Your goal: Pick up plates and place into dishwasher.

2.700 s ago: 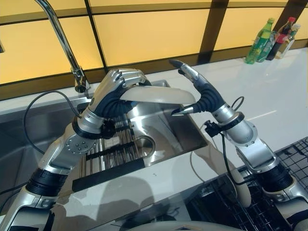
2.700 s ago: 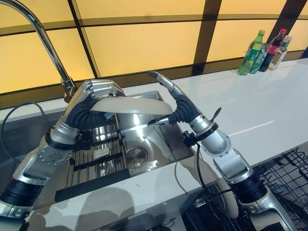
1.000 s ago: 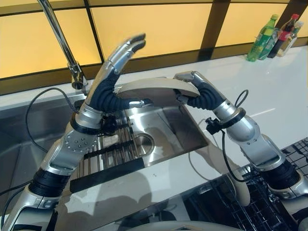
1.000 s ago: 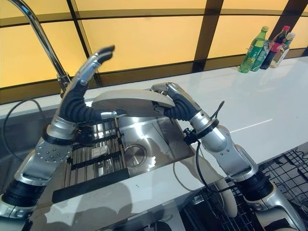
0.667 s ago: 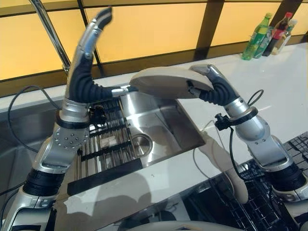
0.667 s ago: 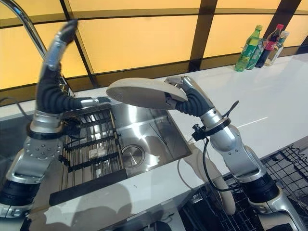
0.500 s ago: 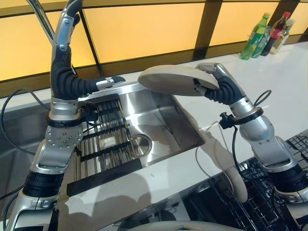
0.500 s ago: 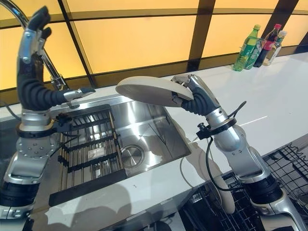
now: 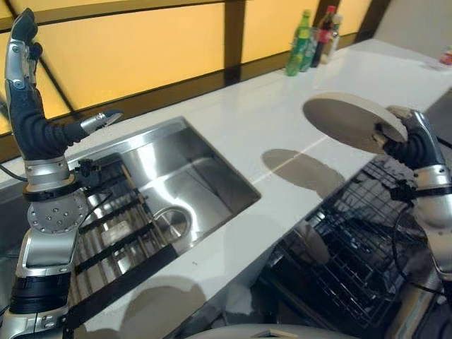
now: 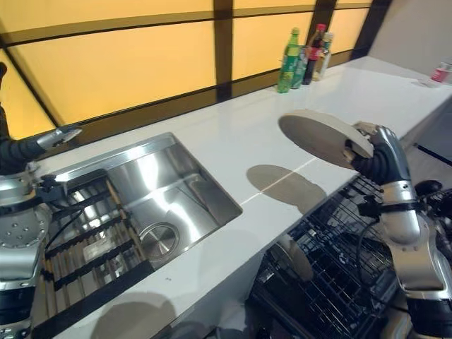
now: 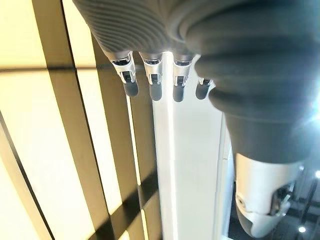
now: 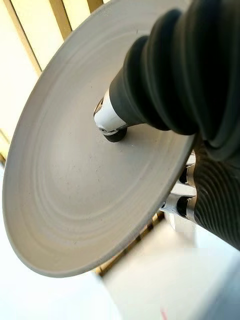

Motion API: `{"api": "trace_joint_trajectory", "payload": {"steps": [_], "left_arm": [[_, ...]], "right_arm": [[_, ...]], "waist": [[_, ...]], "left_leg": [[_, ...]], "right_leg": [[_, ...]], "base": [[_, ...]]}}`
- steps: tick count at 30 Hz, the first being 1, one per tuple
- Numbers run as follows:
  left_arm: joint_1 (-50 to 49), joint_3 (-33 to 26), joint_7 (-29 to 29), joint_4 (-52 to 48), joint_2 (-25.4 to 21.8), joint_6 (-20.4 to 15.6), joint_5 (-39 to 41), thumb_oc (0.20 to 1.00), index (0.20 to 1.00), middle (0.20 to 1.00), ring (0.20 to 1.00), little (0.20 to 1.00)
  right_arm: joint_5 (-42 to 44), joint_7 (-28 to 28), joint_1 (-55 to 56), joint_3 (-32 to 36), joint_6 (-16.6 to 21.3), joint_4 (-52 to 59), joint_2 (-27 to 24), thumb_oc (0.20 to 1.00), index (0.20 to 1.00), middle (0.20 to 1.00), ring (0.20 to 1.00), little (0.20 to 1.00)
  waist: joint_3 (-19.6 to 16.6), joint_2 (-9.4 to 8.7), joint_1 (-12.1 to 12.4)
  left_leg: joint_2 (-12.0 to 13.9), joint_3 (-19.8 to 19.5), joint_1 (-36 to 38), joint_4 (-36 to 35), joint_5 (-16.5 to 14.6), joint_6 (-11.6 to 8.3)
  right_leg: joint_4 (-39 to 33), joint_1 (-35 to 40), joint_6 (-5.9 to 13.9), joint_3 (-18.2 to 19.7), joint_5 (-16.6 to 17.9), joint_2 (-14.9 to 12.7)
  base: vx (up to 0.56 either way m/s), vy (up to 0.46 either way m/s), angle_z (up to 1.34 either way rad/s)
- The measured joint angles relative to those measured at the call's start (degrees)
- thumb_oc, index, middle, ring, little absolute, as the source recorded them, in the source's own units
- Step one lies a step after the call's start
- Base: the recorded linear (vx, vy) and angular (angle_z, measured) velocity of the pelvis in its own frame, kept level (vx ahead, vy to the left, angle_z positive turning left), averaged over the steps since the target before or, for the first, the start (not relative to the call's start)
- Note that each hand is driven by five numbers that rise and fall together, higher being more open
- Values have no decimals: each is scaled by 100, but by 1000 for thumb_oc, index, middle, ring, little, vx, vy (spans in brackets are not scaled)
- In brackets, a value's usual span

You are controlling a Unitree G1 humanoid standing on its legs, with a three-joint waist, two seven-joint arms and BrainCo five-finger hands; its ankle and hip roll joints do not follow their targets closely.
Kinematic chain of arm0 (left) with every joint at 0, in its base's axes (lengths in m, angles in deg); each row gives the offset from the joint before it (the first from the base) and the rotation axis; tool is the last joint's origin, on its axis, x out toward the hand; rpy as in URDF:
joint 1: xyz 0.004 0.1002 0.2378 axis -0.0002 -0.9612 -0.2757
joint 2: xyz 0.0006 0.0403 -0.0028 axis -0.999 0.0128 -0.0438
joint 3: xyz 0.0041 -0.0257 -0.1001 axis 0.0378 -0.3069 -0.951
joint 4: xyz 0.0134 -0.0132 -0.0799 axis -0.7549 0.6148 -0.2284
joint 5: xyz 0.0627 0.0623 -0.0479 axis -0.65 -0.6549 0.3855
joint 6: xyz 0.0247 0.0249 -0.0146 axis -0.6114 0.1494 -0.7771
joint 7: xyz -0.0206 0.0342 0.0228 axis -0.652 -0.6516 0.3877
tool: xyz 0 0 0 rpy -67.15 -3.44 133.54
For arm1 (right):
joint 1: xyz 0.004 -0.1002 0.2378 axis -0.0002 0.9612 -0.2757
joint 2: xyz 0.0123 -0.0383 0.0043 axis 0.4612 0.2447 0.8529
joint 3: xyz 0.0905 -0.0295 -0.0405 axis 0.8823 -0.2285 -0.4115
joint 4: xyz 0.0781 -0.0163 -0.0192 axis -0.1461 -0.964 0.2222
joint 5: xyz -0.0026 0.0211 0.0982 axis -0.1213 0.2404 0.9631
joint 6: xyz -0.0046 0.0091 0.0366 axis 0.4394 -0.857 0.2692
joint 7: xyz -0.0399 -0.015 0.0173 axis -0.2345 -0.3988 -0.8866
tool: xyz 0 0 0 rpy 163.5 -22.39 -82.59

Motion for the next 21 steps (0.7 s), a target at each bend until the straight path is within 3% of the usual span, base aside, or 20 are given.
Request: {"api": "trace_joint_trajectory", "payload": {"steps": [4, 13, 21], "left_arm": [[-20, -116, -39, 225, 8, 89, 17, 1000, 1000, 1000, 1000, 1000], [-212, -139, -212, 387, 33, 101, 58, 1000, 1000, 1000, 1000, 1000], [-426, -350, -321, 389, 13, 95, 61, 1000, 1000, 1000, 1000, 1000]], "right_arm": [[-104, -54, 291, 229, -239, -205, 2, 200, 200, 200, 200, 200], [-341, -291, 761, 404, -660, -885, 10, 200, 200, 200, 200, 200], [-463, -448, 1025, 459, -916, -1509, 107, 200, 200, 200, 200, 200]], "waist": [[-16, 41, -163], [-19, 181, -198], [-11, 196, -179]], "left_leg": [[36, 164, 9, -2, 30, -50], [116, 316, 85, -7, -5, -46], [166, 354, 47, -6, -21, -74]], "right_leg": [[-70, -53, -64, 149, 99, 81], [-83, -69, -57, 275, 91, 138], [-92, -129, -73, 330, 82, 188]], "base": [[-40, -77, -21], [-42, -95, -8], [-68, -89, -3]]}}
